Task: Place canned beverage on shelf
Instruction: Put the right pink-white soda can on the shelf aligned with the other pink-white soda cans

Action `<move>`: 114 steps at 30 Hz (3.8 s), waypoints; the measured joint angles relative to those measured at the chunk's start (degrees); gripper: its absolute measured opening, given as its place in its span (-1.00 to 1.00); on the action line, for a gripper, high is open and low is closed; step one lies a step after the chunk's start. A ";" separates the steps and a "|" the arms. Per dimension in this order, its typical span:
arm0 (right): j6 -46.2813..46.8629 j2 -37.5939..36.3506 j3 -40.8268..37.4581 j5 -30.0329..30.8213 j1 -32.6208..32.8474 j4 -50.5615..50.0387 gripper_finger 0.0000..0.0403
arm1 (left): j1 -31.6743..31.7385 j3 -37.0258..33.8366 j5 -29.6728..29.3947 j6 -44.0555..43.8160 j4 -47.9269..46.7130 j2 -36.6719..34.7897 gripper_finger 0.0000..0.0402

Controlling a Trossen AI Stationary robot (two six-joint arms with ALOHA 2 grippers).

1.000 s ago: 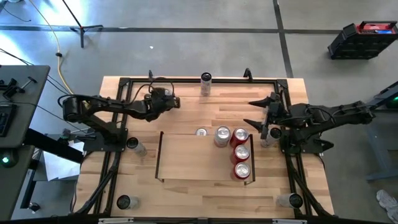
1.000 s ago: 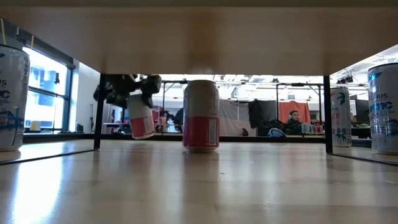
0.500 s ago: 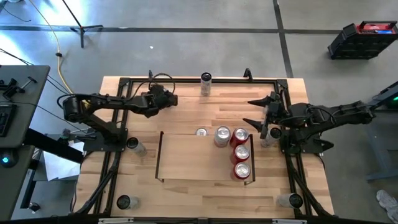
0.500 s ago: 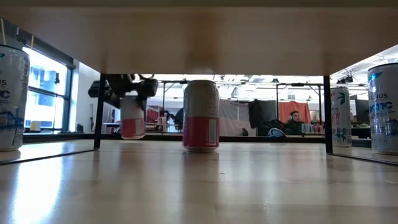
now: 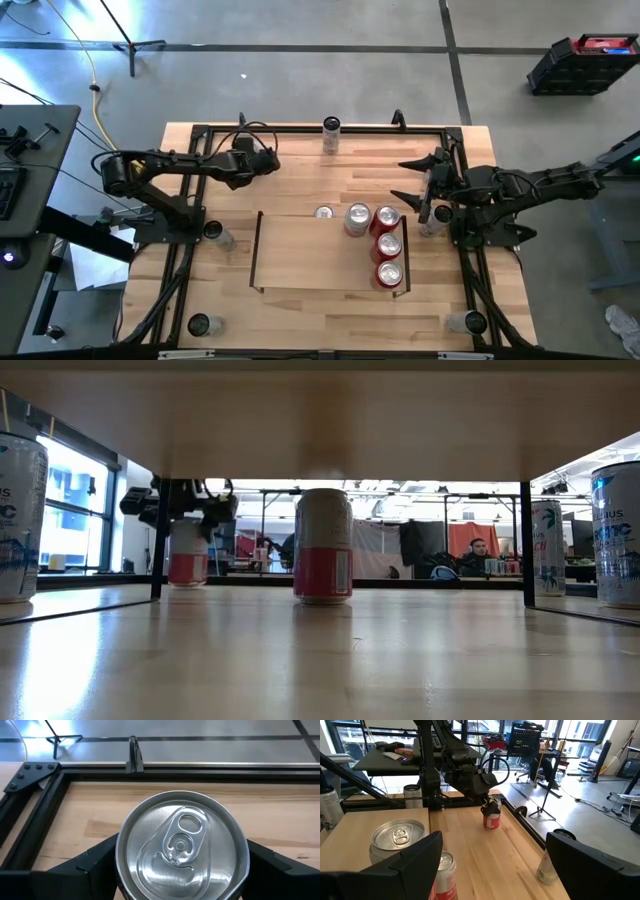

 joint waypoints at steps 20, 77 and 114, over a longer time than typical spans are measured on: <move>2.03 -0.02 0.00 0.00 0.00 -1.16 0.70 | 0.83 1.01 12.67 15.97 -9.17 -13.58 0.79; 5.77 -0.01 0.00 0.04 0.01 -2.52 0.70 | 13.23 7.21 43.02 57.17 -6.45 -13.25 0.79; 8.44 -0.03 0.00 0.02 0.01 -2.10 0.70 | 6.54 11.71 42.86 52.09 -8.57 -9.13 0.39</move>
